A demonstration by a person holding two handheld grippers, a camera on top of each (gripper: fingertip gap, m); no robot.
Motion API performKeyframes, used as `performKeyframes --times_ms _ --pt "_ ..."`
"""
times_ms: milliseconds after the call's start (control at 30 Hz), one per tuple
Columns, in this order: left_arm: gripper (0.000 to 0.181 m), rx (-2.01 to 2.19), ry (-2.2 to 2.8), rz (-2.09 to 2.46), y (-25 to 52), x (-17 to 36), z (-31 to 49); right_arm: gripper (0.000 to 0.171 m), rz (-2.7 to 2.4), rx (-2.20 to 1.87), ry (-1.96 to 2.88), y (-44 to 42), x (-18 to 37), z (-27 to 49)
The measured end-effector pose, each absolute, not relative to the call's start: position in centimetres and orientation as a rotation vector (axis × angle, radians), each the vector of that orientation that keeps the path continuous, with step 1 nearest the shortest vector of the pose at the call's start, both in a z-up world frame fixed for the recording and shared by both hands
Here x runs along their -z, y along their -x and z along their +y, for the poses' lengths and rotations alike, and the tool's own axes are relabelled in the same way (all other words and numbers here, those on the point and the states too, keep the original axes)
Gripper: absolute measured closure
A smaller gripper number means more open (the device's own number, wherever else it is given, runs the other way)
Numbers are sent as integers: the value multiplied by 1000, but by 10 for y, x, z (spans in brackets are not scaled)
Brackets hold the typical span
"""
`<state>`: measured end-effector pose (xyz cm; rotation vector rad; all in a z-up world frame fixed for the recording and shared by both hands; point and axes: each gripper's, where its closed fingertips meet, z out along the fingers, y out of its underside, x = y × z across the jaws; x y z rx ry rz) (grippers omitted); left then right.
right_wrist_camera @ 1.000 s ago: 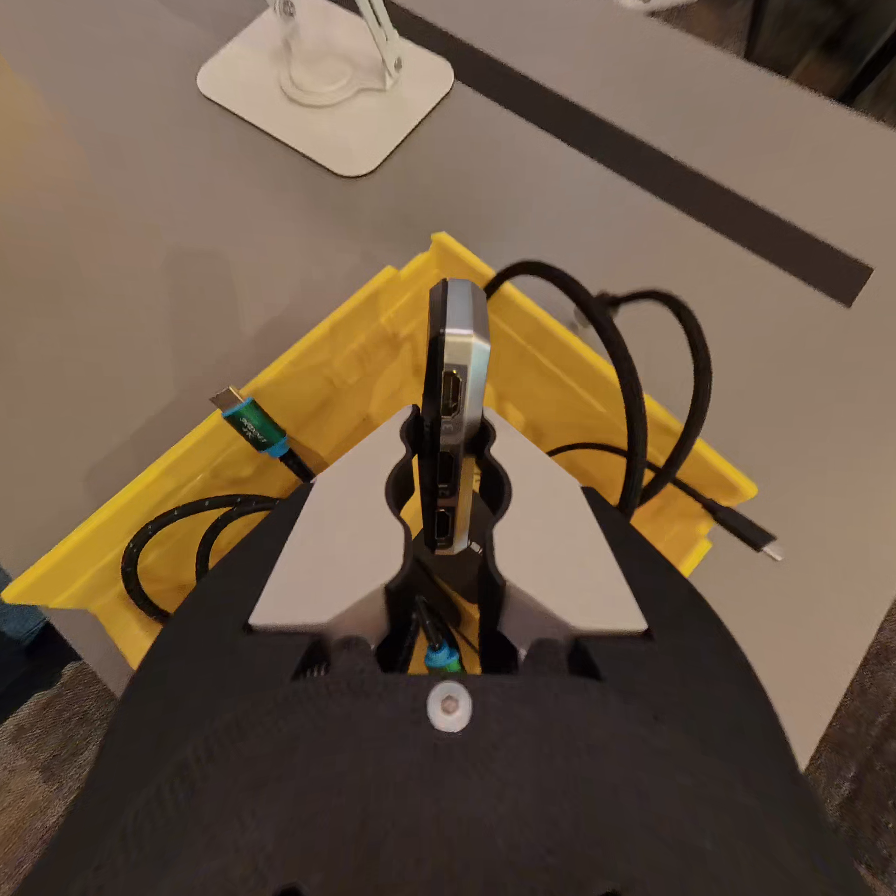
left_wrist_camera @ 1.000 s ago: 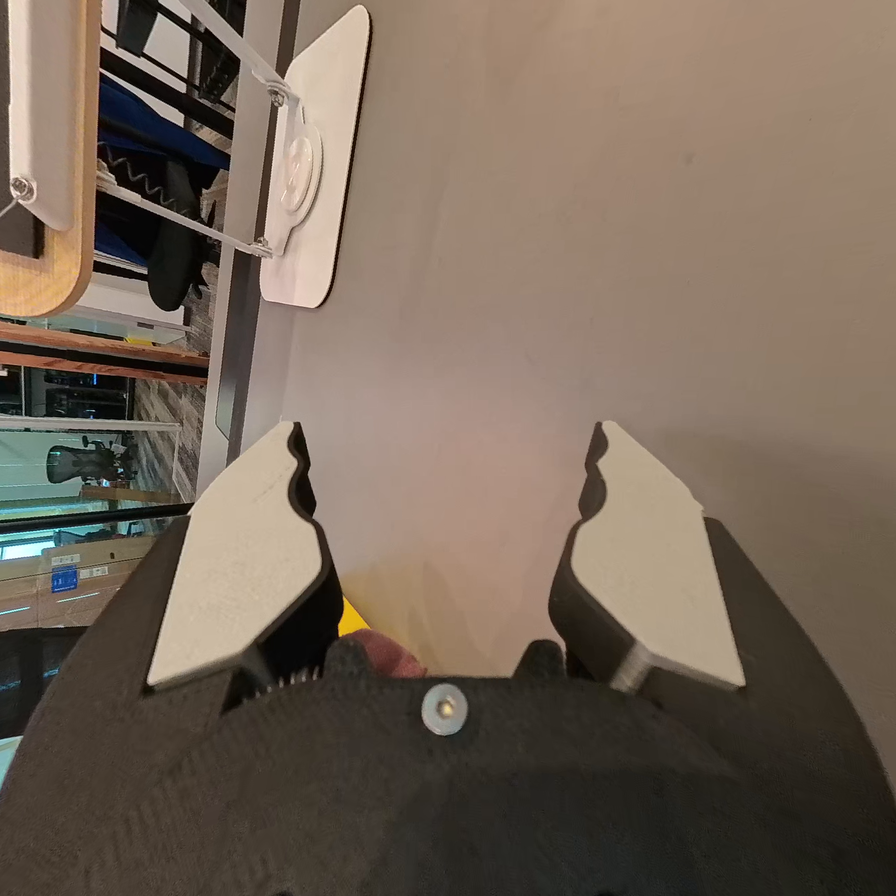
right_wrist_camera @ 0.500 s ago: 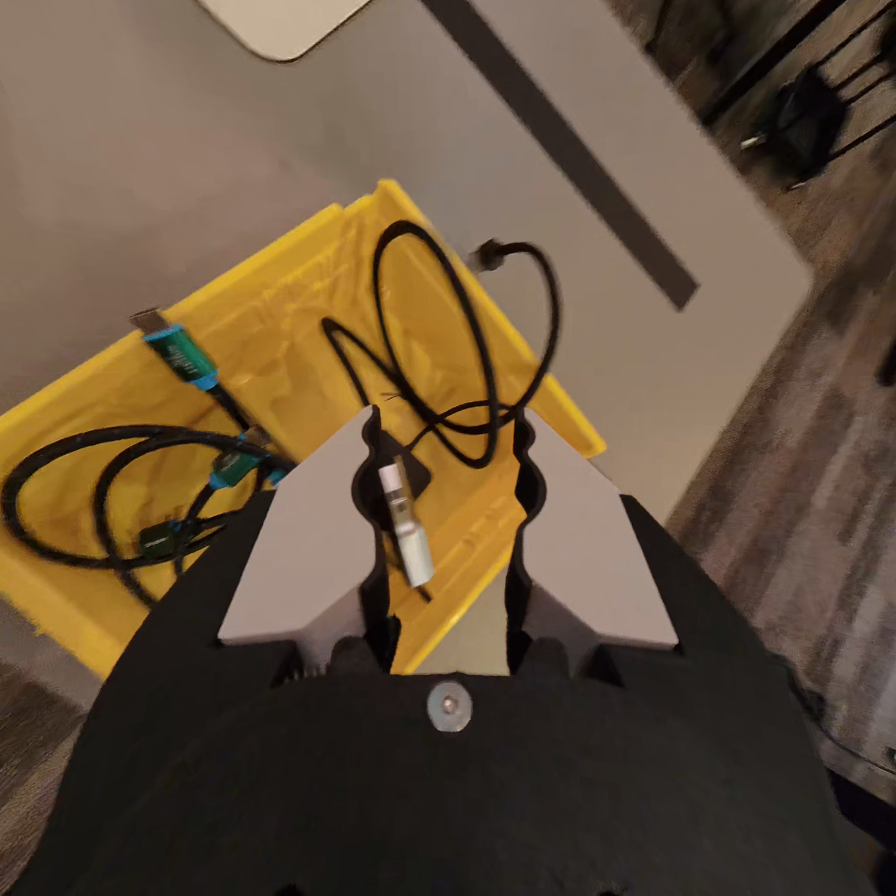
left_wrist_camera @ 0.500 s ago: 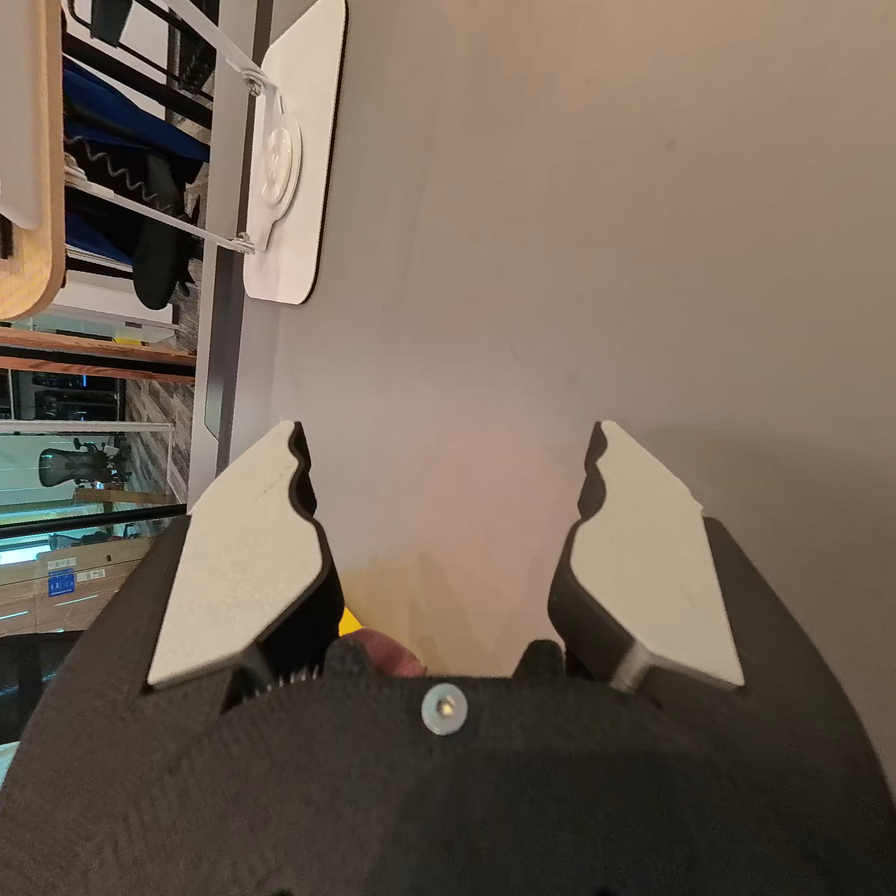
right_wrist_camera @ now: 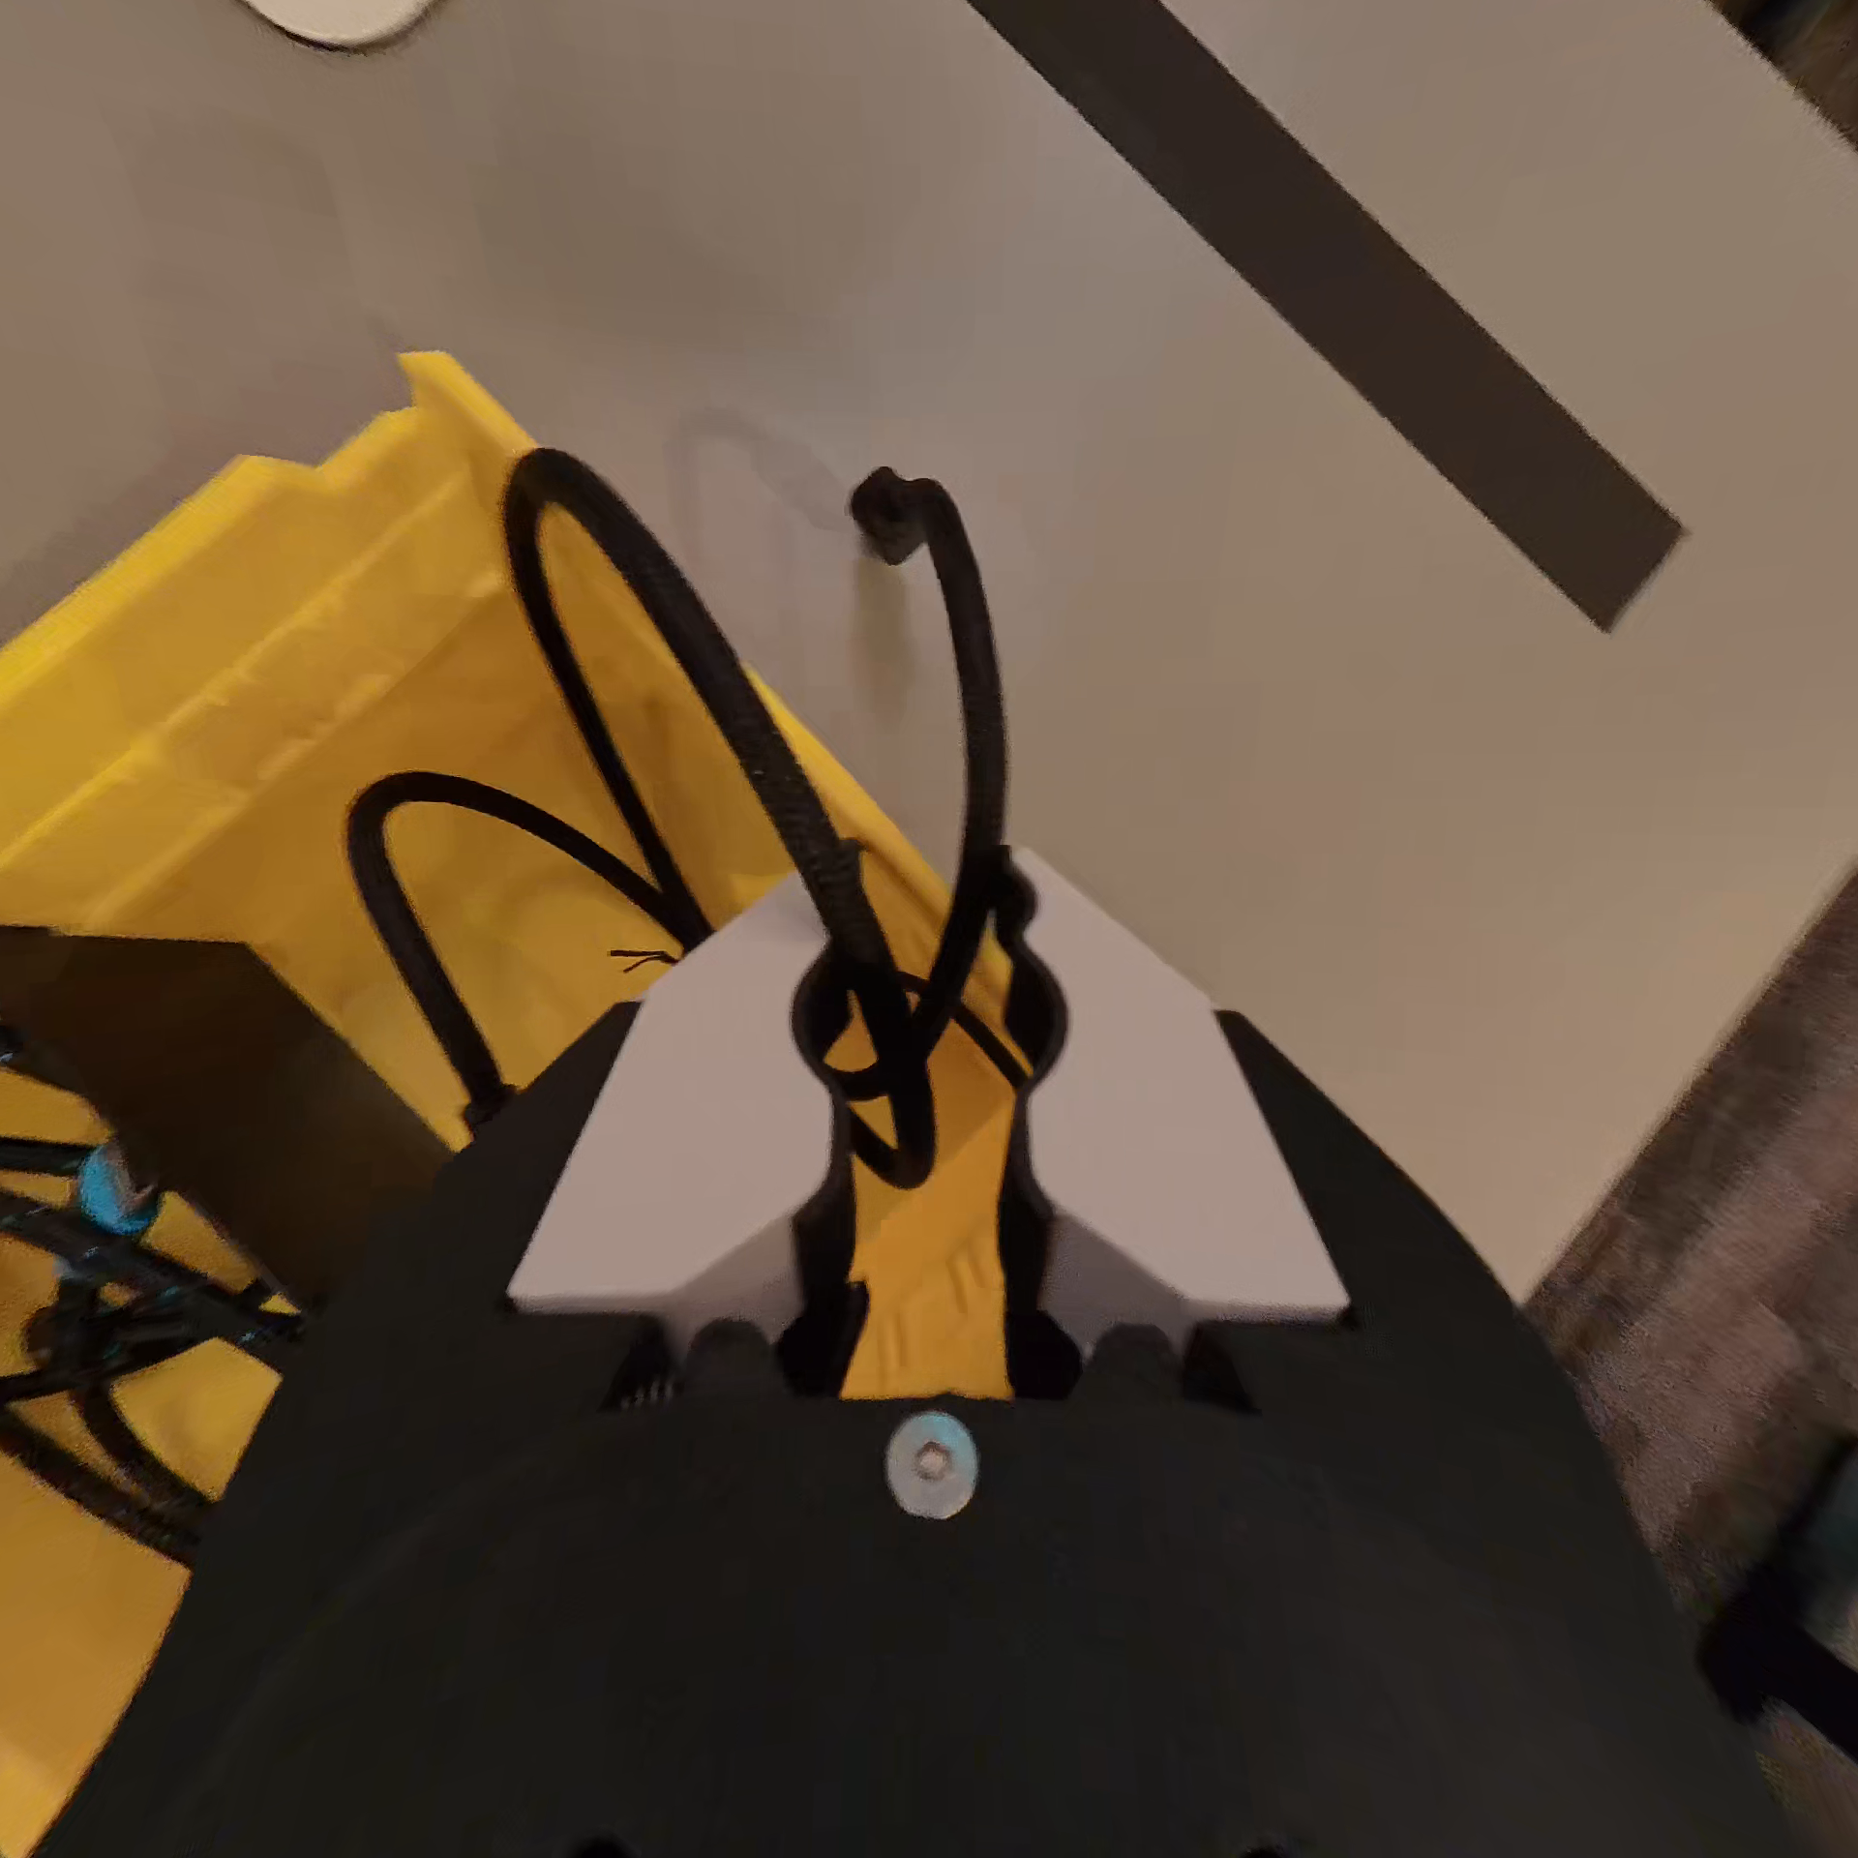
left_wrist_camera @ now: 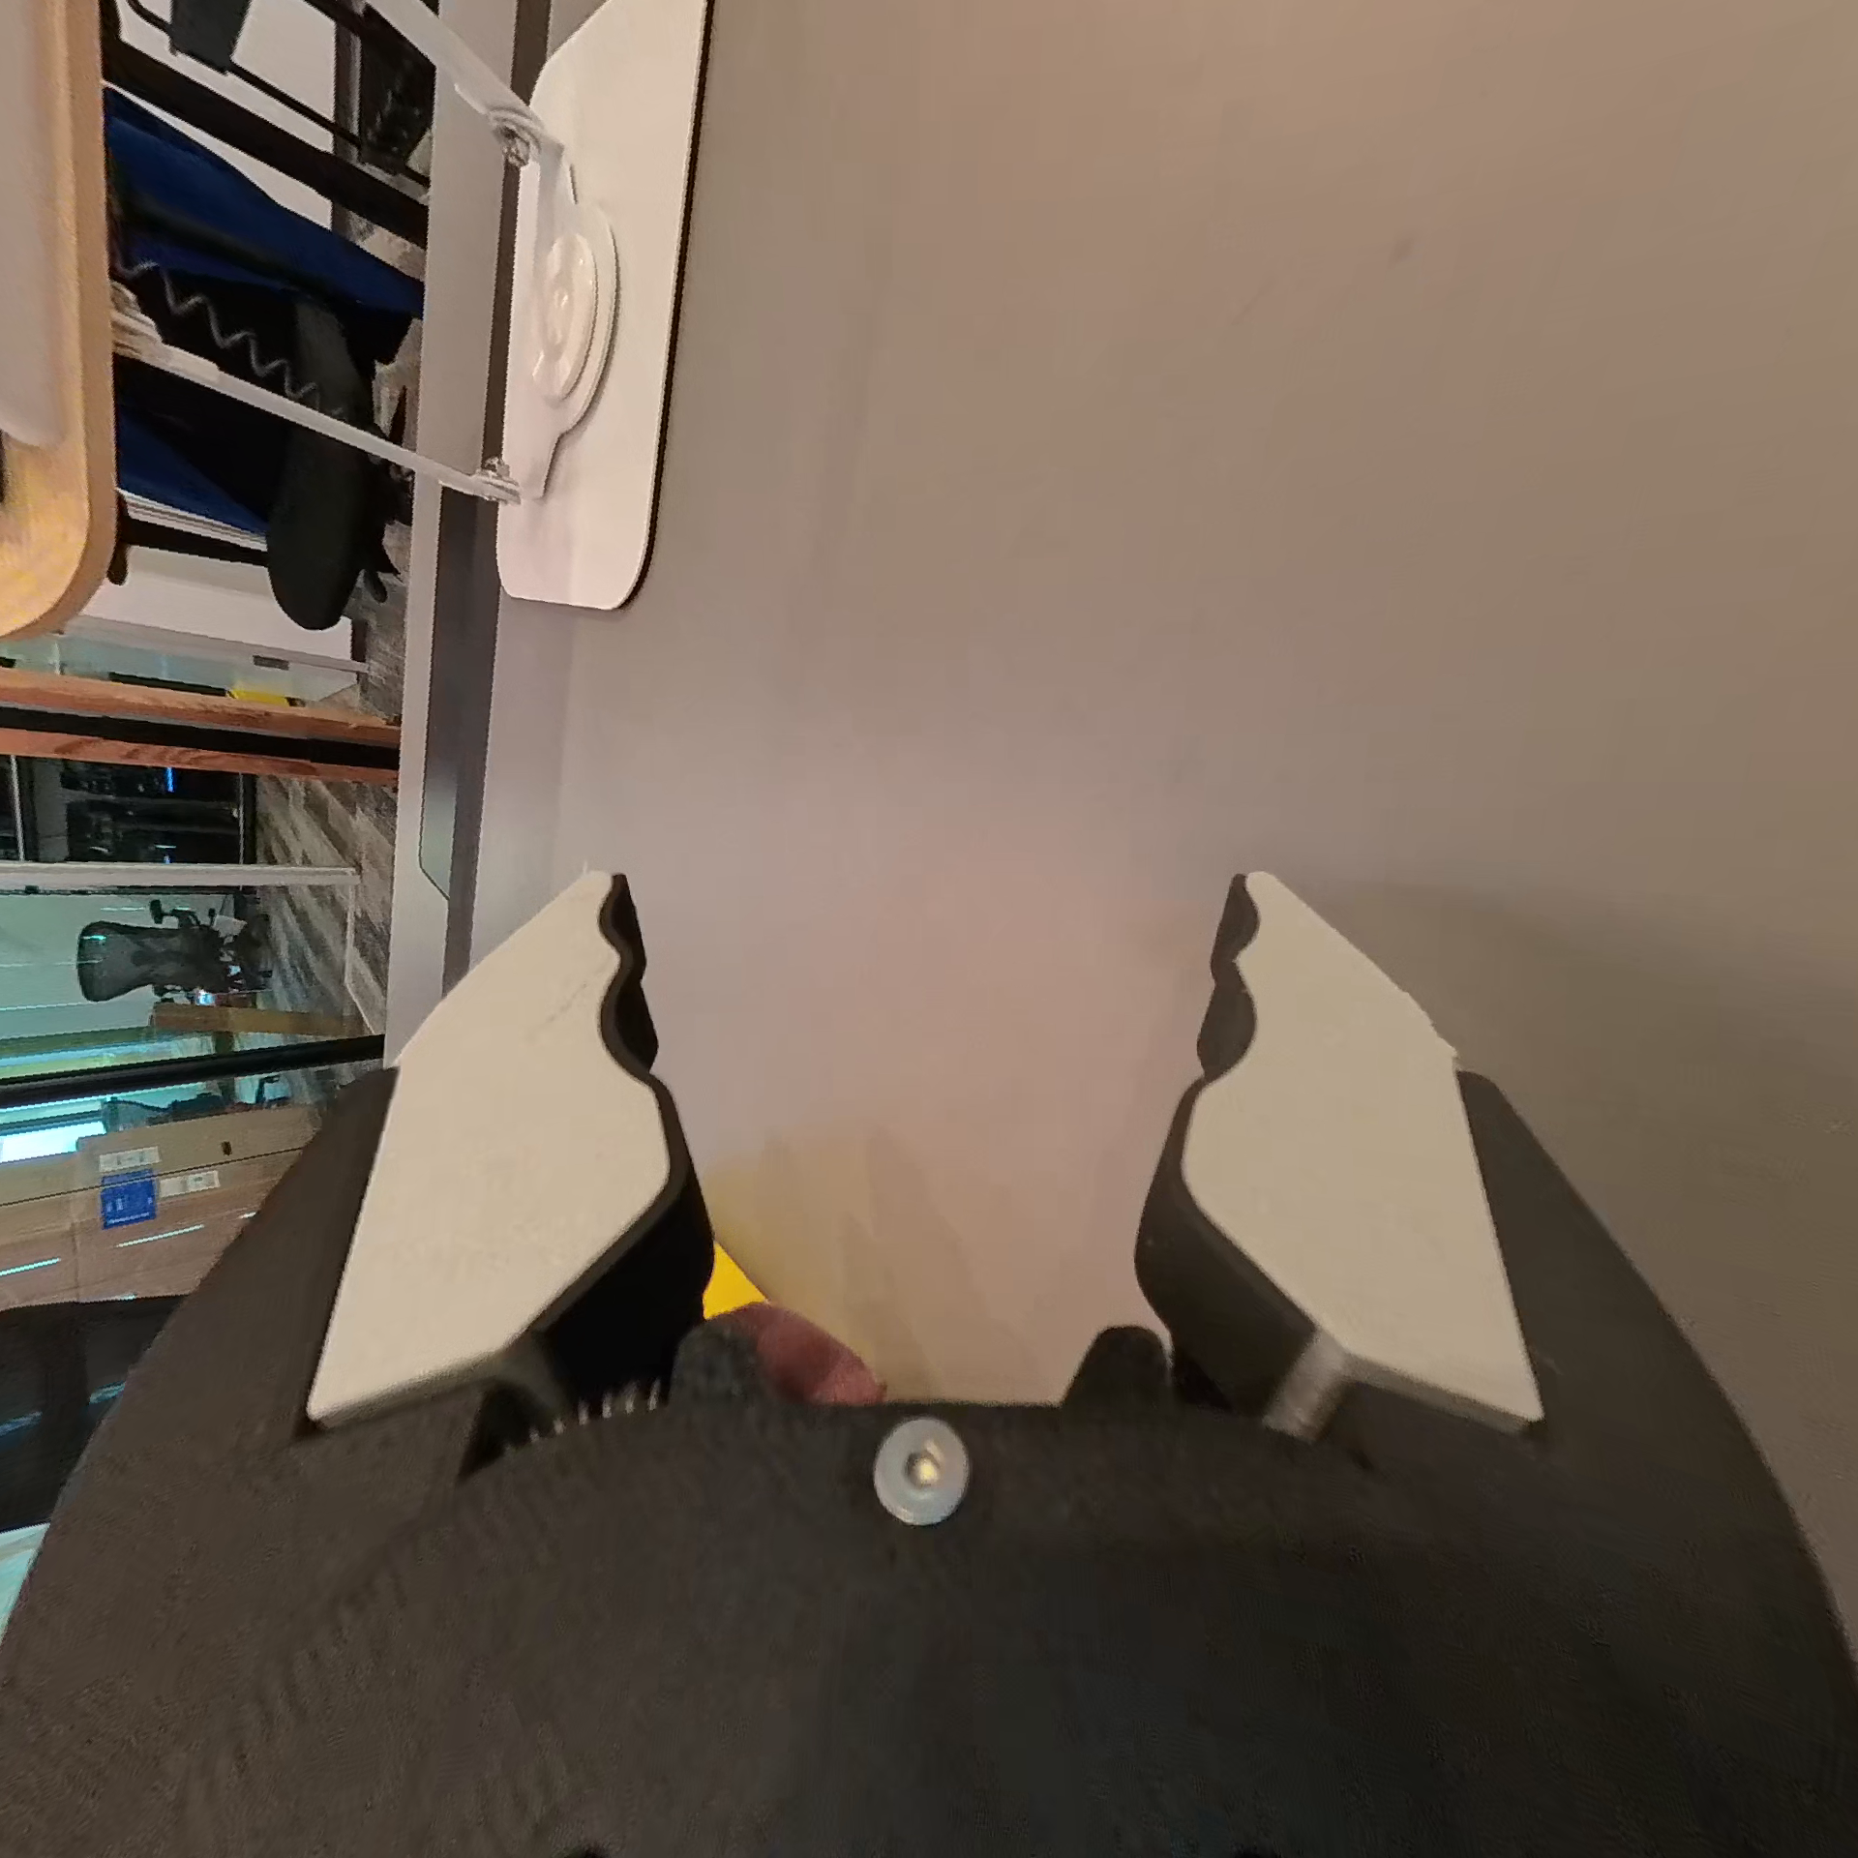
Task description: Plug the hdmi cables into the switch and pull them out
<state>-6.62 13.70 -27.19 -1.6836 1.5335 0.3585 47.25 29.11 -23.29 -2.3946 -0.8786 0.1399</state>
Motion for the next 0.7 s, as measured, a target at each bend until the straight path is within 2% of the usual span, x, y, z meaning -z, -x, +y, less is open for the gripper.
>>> performKeyframes --times_ms 33,267,333,500,700 --pt "75 -359 1686 1537 66 273 137 153 -891 -177 2381 -469 233 289" --pt "75 -356 1697 1554 66 281 138 155 -947 -40 2231 -471 225 280" --pt "75 -355 1699 1555 65 282 138 166 -991 -14 2181 -468 217 275" --pt "75 -362 1693 1557 64 281 137 168 -1018 28 2081 -464 188 267" --pt "75 -365 1693 1556 65 280 137 168 -1015 -141 1865 -447 136 246"
